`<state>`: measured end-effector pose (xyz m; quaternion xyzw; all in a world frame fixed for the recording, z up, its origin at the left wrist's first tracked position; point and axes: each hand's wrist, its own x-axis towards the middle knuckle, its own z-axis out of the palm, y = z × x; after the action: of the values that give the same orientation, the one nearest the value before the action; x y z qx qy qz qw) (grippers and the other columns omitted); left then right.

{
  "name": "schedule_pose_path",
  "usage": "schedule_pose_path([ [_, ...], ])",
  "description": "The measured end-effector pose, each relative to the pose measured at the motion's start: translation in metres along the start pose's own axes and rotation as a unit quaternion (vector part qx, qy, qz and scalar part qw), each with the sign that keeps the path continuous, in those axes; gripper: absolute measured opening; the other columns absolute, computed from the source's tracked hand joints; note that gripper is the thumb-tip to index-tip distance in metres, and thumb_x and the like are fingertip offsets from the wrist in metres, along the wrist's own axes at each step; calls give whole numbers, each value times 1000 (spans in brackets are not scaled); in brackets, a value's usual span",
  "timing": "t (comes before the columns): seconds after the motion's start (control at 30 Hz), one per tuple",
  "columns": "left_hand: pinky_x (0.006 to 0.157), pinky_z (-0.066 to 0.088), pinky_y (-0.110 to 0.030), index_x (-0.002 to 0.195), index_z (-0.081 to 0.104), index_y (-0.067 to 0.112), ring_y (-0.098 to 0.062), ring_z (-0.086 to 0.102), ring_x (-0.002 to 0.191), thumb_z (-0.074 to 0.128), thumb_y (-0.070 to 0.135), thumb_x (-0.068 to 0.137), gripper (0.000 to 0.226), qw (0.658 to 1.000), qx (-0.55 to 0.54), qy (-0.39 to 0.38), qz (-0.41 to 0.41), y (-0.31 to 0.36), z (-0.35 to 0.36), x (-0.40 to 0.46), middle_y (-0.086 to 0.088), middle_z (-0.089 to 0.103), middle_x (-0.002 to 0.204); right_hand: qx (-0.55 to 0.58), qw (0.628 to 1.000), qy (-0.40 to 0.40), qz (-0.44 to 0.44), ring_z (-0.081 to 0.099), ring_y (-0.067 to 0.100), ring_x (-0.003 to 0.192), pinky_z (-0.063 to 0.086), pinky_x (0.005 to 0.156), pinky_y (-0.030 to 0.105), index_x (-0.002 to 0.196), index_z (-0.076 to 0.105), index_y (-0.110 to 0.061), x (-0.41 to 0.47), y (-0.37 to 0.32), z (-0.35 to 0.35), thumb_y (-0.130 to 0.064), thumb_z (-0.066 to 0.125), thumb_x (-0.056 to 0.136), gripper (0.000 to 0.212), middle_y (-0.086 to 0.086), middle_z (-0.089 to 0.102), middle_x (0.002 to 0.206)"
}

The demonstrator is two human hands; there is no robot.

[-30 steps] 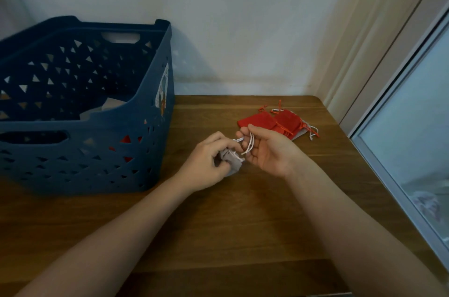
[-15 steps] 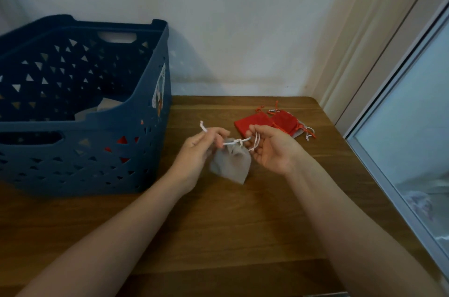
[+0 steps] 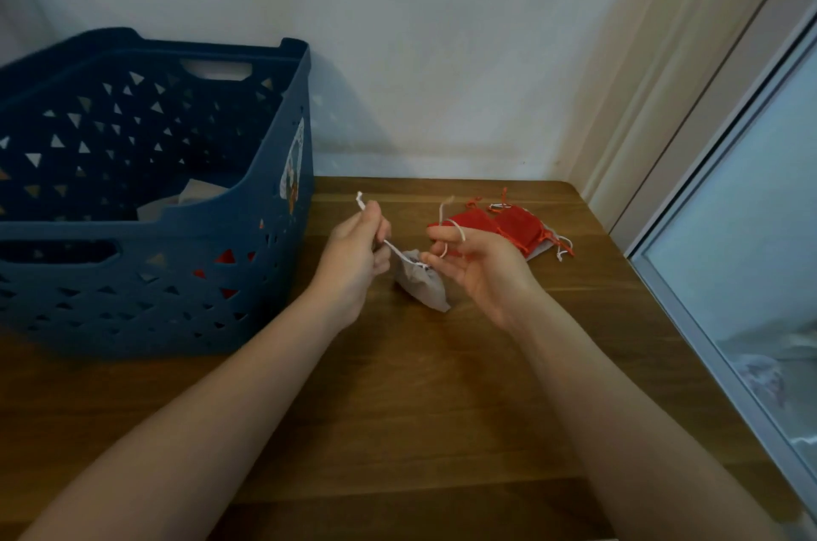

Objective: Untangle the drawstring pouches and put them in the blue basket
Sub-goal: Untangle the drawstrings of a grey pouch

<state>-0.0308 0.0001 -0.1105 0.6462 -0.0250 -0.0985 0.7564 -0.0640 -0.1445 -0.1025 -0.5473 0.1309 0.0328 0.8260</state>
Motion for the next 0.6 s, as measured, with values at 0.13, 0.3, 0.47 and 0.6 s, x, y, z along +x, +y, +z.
schedule_pose_path([
  [0.13,46,30,-17,72,49,15,-3,35,43,33,39,100,40,988,140,-22,66,7,9,1,8,38,51,-318,943,-65,-70,64,19,92,51,90,31,110,65,-12,-5,-3,7,3,52,87,30,6,67,96],
  [0.3,44,31,-11,81,58,12,3,43,40,34,36,100,38,978,179,-19,103,10,16,0,15,46,42,-390,901,-39,-184,61,4,60,54,67,26,77,68,-24,-2,0,8,-13,68,83,13,-4,67,73],
  [0.47,44,34,-9,92,63,13,5,46,40,35,34,100,36,983,163,-18,83,9,17,-5,17,49,41,-373,912,-34,-167,54,1,50,48,53,17,78,69,-17,-4,5,9,-12,66,85,9,-3,63,66],
  [0.6,47,33,-16,96,66,19,-1,40,43,40,35,98,31,993,105,-29,53,7,15,-9,11,45,49,-369,915,-29,-162,54,2,50,47,52,20,81,68,-13,-3,6,10,-14,63,88,9,-1,62,67],
])
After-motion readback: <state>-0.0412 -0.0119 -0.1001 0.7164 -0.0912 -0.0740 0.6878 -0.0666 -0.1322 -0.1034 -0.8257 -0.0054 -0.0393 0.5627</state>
